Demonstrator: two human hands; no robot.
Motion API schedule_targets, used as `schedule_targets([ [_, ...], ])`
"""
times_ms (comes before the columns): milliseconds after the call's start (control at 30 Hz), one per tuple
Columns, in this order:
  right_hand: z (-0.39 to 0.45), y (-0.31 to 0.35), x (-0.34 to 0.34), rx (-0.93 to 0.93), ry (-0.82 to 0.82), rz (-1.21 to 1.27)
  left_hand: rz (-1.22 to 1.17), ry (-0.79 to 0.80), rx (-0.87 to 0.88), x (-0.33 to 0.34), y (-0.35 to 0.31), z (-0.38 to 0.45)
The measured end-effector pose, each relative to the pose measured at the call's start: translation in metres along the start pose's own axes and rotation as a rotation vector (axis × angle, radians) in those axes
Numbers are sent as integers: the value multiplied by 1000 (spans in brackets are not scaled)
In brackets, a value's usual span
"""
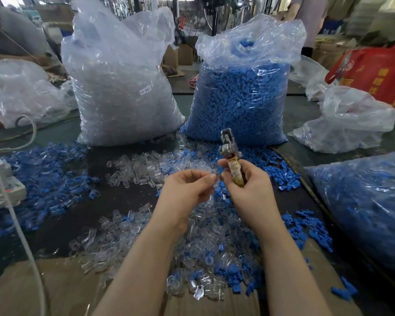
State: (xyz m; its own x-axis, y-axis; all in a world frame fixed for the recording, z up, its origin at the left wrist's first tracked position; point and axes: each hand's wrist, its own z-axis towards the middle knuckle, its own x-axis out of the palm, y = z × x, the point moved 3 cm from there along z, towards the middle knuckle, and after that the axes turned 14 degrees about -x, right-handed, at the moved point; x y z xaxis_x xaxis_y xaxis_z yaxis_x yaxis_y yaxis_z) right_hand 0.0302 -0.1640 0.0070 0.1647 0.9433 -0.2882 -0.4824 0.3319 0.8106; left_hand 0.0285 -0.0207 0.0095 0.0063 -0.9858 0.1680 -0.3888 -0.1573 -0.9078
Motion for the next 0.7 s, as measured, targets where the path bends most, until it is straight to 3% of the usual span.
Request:
schedule_targets([
  [300, 0, 2, 4, -40, -34, 6, -77, 31, -52, 3, 1, 0],
  [500, 0, 5, 3, -73, -105, 166, -145, 22, -42, 3, 0, -1],
  [700, 1, 0, 5, -79, -96, 61, -166, -61, 50, 4, -2, -3],
])
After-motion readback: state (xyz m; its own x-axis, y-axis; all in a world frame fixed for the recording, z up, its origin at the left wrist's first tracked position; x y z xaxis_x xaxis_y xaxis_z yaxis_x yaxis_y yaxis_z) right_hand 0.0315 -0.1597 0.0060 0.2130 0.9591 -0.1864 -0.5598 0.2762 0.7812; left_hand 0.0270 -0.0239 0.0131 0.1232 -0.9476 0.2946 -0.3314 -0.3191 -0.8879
